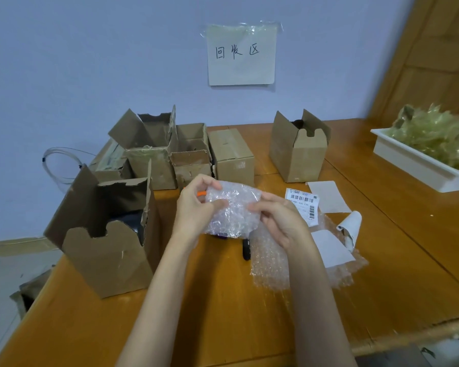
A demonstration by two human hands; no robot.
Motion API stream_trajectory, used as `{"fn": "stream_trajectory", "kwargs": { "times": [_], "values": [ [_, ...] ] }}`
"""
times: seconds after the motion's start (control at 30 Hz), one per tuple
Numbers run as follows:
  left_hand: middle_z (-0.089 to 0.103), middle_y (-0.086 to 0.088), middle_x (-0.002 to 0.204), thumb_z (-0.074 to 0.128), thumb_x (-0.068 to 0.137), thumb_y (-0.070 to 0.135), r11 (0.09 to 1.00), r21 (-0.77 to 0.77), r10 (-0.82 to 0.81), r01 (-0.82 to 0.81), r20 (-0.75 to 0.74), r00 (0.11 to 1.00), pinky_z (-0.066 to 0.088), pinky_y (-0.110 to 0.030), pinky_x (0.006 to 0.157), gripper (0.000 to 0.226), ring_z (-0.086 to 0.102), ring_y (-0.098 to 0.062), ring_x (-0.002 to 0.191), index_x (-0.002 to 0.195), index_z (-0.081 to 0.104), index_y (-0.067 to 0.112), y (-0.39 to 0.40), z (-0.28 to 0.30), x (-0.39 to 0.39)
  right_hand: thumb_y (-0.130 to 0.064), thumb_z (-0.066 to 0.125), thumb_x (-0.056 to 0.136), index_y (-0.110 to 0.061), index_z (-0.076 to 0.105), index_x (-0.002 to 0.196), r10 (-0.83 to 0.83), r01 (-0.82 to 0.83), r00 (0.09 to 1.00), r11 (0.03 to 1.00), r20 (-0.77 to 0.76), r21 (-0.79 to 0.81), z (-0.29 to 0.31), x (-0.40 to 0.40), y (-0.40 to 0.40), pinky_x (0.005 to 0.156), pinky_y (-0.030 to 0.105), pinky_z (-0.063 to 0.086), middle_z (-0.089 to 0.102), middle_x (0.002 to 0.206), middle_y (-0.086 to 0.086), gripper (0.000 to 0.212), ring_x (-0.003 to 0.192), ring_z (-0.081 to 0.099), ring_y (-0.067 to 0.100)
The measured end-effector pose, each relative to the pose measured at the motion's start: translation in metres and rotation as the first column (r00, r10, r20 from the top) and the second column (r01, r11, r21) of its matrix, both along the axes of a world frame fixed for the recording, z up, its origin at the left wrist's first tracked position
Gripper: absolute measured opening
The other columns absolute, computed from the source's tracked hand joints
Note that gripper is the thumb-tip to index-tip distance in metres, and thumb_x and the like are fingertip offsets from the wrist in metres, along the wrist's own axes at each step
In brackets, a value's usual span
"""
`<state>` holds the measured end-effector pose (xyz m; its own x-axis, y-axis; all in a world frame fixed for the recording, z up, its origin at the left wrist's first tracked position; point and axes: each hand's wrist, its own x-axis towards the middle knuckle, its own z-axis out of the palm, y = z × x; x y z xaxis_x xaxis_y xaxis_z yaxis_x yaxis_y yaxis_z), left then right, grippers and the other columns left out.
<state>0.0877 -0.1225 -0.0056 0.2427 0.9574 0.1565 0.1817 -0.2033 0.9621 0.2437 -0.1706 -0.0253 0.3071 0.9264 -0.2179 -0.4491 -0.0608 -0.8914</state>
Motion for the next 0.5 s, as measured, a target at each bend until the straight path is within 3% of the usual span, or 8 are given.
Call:
{"fn": "stream_trajectory", "kwargs": {
  "times": [0.07,0.13,0.2,0.27,0.33,0.43,0.5],
  "values": [
    [0.057,0.008,0.107,0.073,0.080,0.000,0.999,-0.016,0.038,-0.038,0.035,0.999,0.051,-0.021,0.063,0.029,0.055,-0.007,0.087,0.096,0.054,0.017,-0.001,-0.001,0.004,-0.018,0.076,0.078,-0.006,0.065,0.113,0.055,-0.054,0.997,0.998,0.050,-0.022,-0.001,-0.005,0.000,0.093,0.034,0.052,0.071,0.111,0.011,0.039,0.105,0.066,0.024],
    [0.055,0.003,0.105,0.075,0.077,-0.001,0.998,-0.038,0.056,-0.054,0.053,0.997,0.053,-0.033,0.070,0.043,0.055,-0.016,0.089,0.104,0.049,0.021,0.000,-0.001,0.005,-0.040,0.085,0.062,-0.013,0.059,0.120,0.114,-0.067,0.948,0.985,0.299,-0.162,-0.001,-0.008,0.001,0.097,0.038,0.049,0.068,0.113,0.005,0.069,0.107,0.064,0.021],
    [0.051,0.000,0.106,0.075,0.074,-0.004,0.998,-0.003,0.056,-0.056,-0.078,0.995,0.050,-0.028,0.067,0.062,0.055,-0.017,0.091,0.115,0.044,0.030,0.001,0.000,0.006,-0.028,0.087,0.064,-0.014,0.060,0.115,0.080,0.028,0.872,0.976,0.483,-0.214,0.000,-0.009,0.002,0.091,0.038,0.051,0.069,0.108,0.003,0.060,0.101,0.065,0.021],
    [0.046,-0.003,0.119,0.074,0.074,-0.001,0.990,0.133,0.084,-0.040,-0.336,0.938,0.047,-0.022,0.072,0.072,0.055,-0.019,0.101,0.130,0.041,0.031,-0.003,0.004,0.009,-0.011,0.082,0.069,-0.013,0.065,0.100,-0.017,0.100,0.824,0.988,0.567,-0.115,0.006,-0.010,0.002,0.085,0.035,0.052,0.070,0.099,0.002,0.035,0.097,0.066,0.020],
    [0.039,-0.001,0.130,0.076,0.075,0.008,0.947,0.322,0.142,0.006,-0.436,0.889,0.047,-0.024,0.082,0.073,0.049,-0.019,0.116,0.137,0.041,0.026,-0.011,0.012,0.012,-0.007,0.080,0.068,-0.016,0.067,0.086,-0.109,0.121,0.755,0.992,0.646,0.027,0.019,-0.016,0.002,0.086,0.041,0.053,0.071,0.091,0.000,0.024,0.092,0.066,0.020],
    [0.042,0.004,0.127,0.071,0.079,0.011,0.858,0.513,0.224,-0.009,-0.357,0.907,0.039,-0.014,0.076,0.059,0.047,-0.011,0.113,0.131,0.047,0.026,-0.018,0.041,0.003,-0.013,0.077,0.064,-0.022,0.065,0.080,-0.268,0.111,0.654,0.959,0.707,0.260,0.047,-0.032,0.007,0.081,0.047,0.054,0.070,0.083,-0.005,0.022,0.084,0.066,0.020],
    [0.048,0.002,0.119,0.068,0.078,0.011,0.793,0.602,0.312,-0.096,-0.266,0.912,0.038,-0.016,0.077,0.046,0.050,-0.013,0.109,0.121,0.054,0.023,-0.017,0.067,-0.017,-0.013,0.076,0.064,-0.022,0.060,0.076,-0.342,0.055,0.634,0.915,0.694,0.400,0.072,-0.049,0.014,0.076,0.037,0.052,0.066,0.074,-0.012,0.022,0.077,0.062,0.011]
  ]
}}
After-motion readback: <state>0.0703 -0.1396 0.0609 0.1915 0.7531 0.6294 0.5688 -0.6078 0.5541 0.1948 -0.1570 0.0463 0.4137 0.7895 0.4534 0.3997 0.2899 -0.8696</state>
